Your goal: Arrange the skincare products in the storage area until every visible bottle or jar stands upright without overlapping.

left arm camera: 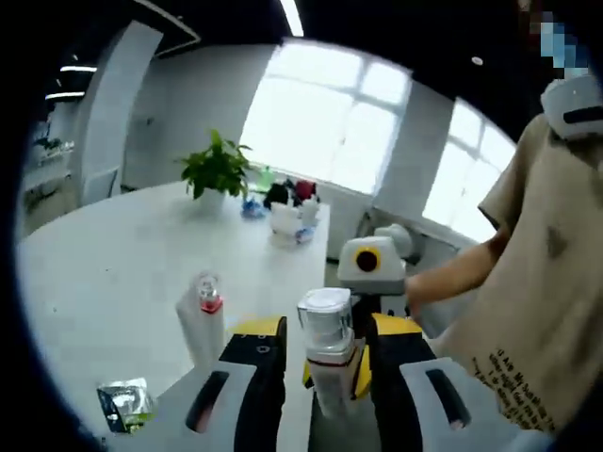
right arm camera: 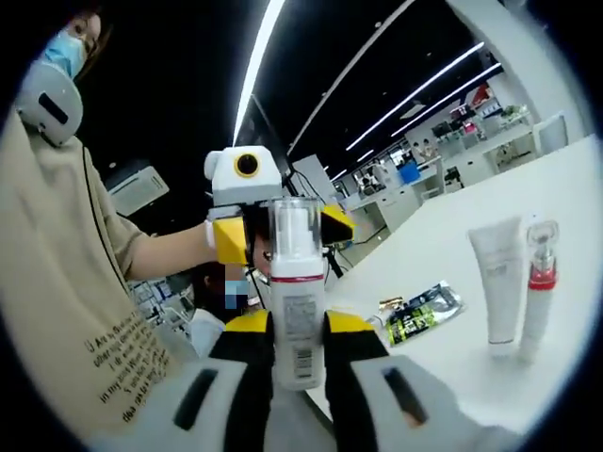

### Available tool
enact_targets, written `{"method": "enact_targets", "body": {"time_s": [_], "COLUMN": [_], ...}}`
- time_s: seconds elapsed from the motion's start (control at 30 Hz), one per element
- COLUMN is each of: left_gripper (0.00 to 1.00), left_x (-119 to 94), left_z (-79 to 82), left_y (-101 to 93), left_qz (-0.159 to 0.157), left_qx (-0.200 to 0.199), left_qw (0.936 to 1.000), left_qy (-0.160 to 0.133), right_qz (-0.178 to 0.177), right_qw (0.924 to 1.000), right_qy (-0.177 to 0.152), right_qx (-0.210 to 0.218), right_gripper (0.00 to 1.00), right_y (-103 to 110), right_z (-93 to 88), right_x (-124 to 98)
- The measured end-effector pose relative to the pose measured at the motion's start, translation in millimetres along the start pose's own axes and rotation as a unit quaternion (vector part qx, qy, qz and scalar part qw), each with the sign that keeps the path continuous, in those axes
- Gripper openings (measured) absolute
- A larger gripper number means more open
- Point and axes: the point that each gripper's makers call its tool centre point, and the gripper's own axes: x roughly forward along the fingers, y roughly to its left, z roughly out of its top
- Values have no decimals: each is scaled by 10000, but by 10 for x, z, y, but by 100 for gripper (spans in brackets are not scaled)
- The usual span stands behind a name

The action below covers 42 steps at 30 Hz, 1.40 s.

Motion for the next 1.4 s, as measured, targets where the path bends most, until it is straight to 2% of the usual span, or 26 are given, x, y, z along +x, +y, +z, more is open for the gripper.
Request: {"method": "enact_targets", "body": {"time_s": [0.07, 0.2, 0.3, 0.43, 0.53, 0.67, 0.8, 0.87, 0.97, 1.17, 1.4], "left_gripper": [24, 17, 17, 17, 16, 16, 16, 16, 16, 16, 16], "left_x": [25, 132, 227, 343, 450, 602, 722, 776, 851, 952, 974], "left_z": [-19, -103, -101, -90, -93, -139, -208, -266, -374, -535, -692], "left_y": [-77, -159, -141, -95, -25, 31, 64, 102, 199, 337, 571], "left_qz": [-221, -440, -374, -216, 37, 295, 445, 501, 692, 937, 1154], "left_qx": [-107, -16, 5, 78, 282, 513, 768, 972, 1265, 1467, 1388], "left_qw": [9997, 9988, 9990, 9993, 9987, 9965, 9934, 9904, 9844, 9778, 9749], "left_qy": [23, 226, 233, 308, 424, 593, 726, 842, 1004, 1165, 1305], "right_qz": [61, 197, 114, -233, -555, -957, -1196, -1372, -1730, -1877, -2073], "right_qw": [9999, 9996, 9999, 9994, 9975, 9918, 9878, 9836, 9714, 9624, 9556], "right_qy": [-108, -201, -80, 51, 176, 431, 540, 657, 965, 1299, 1470], "right_qx": [48, 88, -13, -232, -398, -727, -842, -973, -1307, -1472, -1491], "right_gripper": [19, 19, 20, 21, 22, 23, 23, 23, 24, 23, 23], "right_y": [27, 89, 54, -75, -187, -327, -407, -483, -654, -868, -1069], "right_z": [45, 101, 76, 87, 74, 11, -65, -121, -221, -379, -523], "right_x": [-26, -92, -157, -267, -329, -421, -486, -529, -594, -625, -589]}}
